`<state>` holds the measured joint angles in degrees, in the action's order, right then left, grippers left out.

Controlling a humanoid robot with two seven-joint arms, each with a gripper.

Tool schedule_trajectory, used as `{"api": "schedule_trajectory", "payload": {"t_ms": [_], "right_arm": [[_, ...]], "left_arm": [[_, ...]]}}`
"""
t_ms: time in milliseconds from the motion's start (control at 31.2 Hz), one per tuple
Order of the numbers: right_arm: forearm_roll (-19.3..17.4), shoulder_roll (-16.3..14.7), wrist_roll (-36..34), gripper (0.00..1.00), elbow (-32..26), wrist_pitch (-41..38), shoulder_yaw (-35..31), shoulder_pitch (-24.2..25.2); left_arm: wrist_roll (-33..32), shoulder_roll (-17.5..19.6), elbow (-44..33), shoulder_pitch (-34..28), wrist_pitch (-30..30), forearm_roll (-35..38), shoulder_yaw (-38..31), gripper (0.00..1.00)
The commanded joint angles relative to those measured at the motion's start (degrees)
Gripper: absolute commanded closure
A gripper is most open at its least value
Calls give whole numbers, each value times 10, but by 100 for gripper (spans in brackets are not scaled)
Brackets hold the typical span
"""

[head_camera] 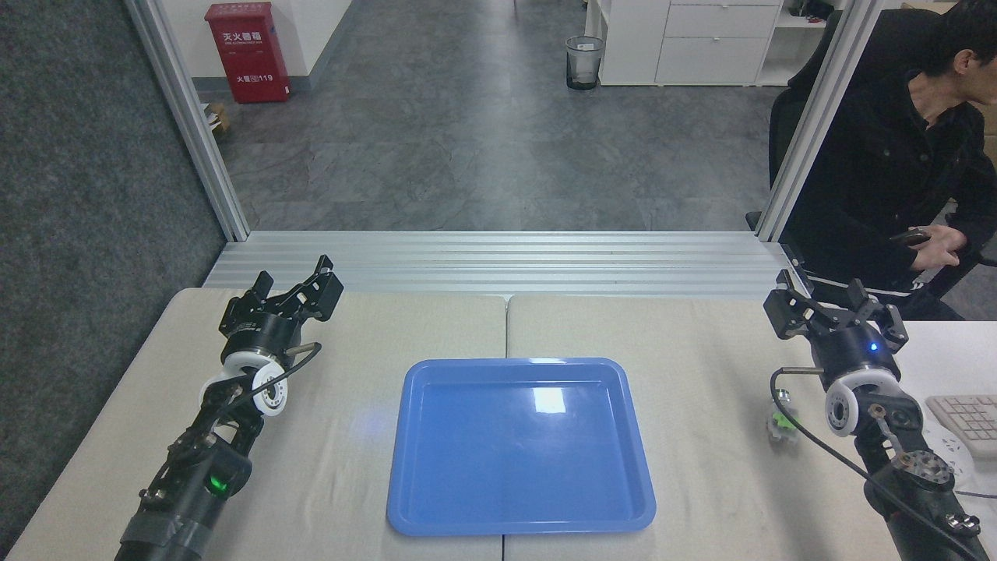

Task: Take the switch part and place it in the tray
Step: 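Raise the right gripper and move it above the small switch part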

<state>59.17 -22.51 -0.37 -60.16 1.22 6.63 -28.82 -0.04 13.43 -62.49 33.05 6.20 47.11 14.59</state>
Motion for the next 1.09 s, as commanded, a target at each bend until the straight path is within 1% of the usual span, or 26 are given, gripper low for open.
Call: {"api": "schedule_trajectory", "payload": {"t_ms": [0,160,289,385,545,802,963,1059], "right_arm": [[-6,-6,1,2,-7,-3,-17,-25],[-6,-7,1,2,-7,-3,-20,-26],[-5,-8,2,1,-7,-3,-17,-48],[-5,-7,2,2,-7,-4,-15,-51],[-4,-7,2,1,-7,-13,16,-54],[-2,-3,2,1,-7,-13,24,-76],[1,-7,-2,1,-7,-13,49,-77],[4,-4,-5,2,-14,-12,51,-73]], "left_arm": [[0,1,1,0,3,3,1,0],[1,-1,0,0,0,0,0,0],[1,0,0,0,0,0,0,0],[1,0,0,0,0,0,0,0],[1,-1,0,0,0,0,0,0],[1,-1,0,0,0,0,0,0],[1,0,0,0,0,0,0,0],[1,-1,0,0,0,0,0,0]]}}
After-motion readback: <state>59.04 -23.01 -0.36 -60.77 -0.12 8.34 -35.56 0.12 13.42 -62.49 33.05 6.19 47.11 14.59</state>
